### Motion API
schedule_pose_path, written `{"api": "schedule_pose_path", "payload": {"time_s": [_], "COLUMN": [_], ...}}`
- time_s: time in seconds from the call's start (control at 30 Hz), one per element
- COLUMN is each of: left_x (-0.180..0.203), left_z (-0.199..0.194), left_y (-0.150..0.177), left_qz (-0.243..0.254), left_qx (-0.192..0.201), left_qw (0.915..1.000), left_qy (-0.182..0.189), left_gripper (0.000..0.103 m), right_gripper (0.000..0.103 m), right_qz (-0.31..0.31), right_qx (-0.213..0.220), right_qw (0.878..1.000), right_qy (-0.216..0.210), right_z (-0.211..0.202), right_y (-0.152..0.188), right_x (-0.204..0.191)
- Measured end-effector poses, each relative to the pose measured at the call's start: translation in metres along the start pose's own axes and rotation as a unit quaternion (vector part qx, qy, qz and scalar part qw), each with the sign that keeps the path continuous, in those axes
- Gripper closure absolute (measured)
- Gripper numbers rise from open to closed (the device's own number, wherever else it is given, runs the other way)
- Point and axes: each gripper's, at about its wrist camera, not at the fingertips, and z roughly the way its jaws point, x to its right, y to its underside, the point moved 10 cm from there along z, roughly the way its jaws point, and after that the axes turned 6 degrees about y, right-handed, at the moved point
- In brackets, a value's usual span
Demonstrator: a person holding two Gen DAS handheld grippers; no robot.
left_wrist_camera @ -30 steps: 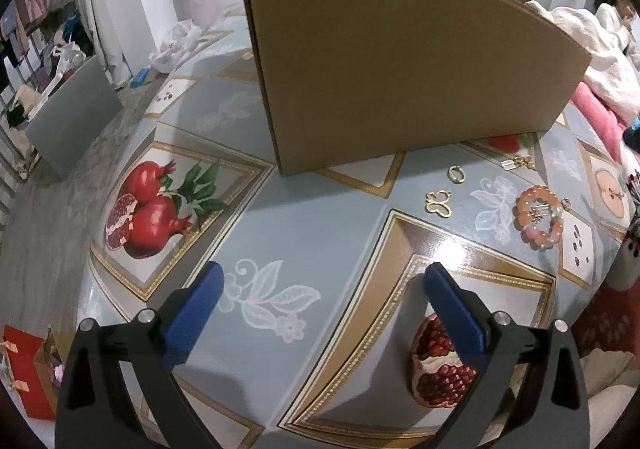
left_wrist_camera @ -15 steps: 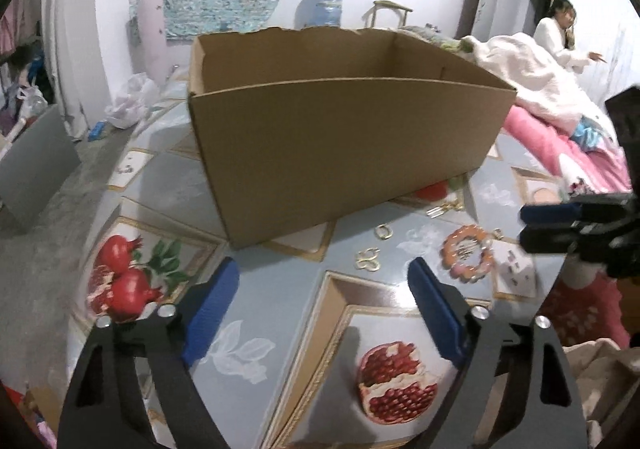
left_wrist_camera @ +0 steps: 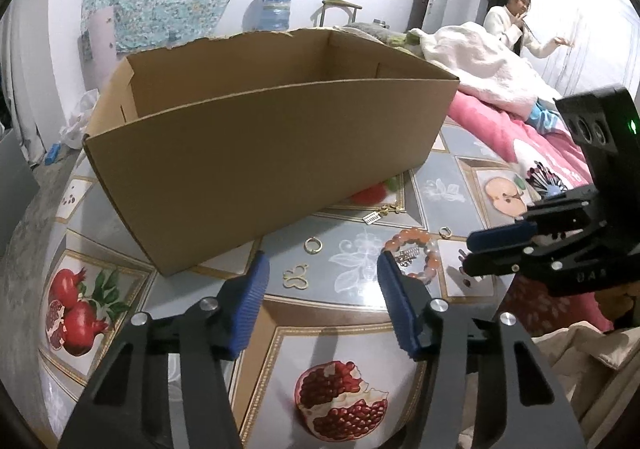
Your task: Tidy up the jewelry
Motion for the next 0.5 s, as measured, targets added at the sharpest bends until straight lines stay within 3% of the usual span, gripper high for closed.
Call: {"api": "schedule_pose_path", "payload": {"time_s": [0.17, 0.3, 0.5], "left_x": [-0.006, -0.008, -0.011], "left_z": [0.003, 0.005, 0.005], "left_y": [0.003, 0.005, 0.006], "left_qz": [-0.012, -0.015, -0.019], "left_qx": [-0.009, -0.014, -0.016], "left_qw": [0.9998, 0.9996, 0.9992], "left_qy": [-0.01, -0.018, -0.031], "left_gripper": [0.05, 0.051, 0.051], "right_gripper": [0.089, 0.09, 0.09], "right_qz": [0.007, 0.006, 0.0], "right_qx": [-0.011, 0.001, 0.02], "right_qw": [1.0, 1.0, 0.998], "right_qy": [0.013, 0.013, 0.058], "right_z": [0.002, -0.003, -0.001], "right_y": [0.007, 0.002, -0.006], "right_x": [0.013, 0.016, 0.032]}}
